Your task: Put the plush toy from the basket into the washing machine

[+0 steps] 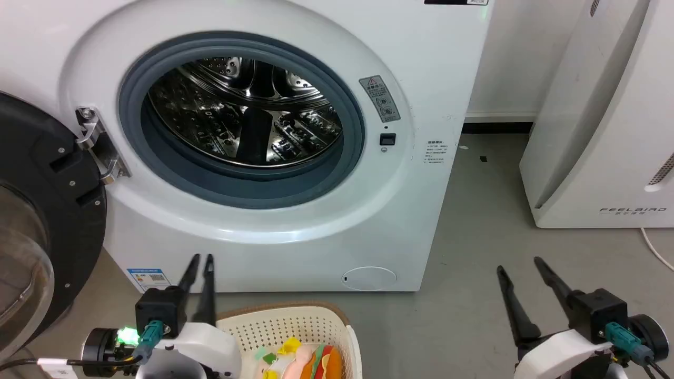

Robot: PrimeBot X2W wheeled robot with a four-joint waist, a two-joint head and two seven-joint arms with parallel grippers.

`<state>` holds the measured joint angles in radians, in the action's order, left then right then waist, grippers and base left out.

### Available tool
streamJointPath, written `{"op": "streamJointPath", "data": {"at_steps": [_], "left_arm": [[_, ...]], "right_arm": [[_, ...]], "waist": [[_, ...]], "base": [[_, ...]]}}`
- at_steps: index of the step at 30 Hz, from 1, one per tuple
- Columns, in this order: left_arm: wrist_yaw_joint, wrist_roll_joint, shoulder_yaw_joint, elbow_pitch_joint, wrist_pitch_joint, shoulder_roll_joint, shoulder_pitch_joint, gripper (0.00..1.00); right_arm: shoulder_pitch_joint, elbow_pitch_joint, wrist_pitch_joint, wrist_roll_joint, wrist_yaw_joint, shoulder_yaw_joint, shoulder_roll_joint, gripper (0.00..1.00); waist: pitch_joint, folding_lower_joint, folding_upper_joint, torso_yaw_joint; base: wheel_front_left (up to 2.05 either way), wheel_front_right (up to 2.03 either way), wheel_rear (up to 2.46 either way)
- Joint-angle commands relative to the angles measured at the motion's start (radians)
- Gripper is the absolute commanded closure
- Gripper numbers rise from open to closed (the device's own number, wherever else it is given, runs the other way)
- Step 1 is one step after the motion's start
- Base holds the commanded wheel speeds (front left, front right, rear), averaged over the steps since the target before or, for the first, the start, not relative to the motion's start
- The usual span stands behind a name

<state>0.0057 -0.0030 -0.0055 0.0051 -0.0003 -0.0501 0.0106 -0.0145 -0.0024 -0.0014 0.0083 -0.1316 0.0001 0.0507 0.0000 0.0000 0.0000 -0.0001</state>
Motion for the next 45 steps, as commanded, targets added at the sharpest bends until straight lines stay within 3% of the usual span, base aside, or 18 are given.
{"op": "streamJointPath", "data": {"at_steps": [1,25,45], "left_arm": [[0.004,-0.002,-0.006,0.003,-0.007,0.000,0.000,0.00],[0.022,-0.028,-0.056,0.085,-0.057,0.000,0.033,0.00],[0.000,-0.052,-0.088,0.306,-0.101,-0.011,0.185,0.00]], "right_arm": [[-0.001,-0.002,-0.007,0.002,0.000,-0.003,0.000,0.00],[0.006,-0.036,-0.057,0.003,0.000,-0.020,0.000,0.00],[0.046,-0.080,-0.100,-0.006,0.000,-0.032,0.000,0.00]], "waist": [[0.001,0.0000,0.0000,0.000],[0.062,0.0000,0.0000,-0.018],[0.227,0.0000,0.0000,-0.050]], "base": [[0.00,0.00,0.00],[0.00,0.00,0.00],[0.00,0.00,0.00]]}}
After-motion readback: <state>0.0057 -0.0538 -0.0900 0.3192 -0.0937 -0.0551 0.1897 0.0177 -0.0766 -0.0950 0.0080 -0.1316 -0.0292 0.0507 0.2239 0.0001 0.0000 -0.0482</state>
